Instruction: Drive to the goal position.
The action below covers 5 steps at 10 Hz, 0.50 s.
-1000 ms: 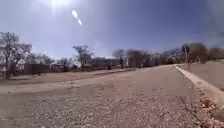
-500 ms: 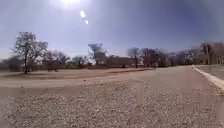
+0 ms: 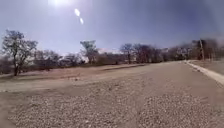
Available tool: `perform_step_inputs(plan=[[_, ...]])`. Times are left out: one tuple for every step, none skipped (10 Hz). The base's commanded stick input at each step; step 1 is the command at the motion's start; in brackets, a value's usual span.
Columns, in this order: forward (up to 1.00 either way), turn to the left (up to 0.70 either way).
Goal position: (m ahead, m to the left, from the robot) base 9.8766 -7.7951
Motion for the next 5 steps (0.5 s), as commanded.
perform_step_inputs(plan=[[0.7, -0.35], [0.7, -0.35], [0.7, -0.35], [0.7, -0.35], [0.7, -0.35]])
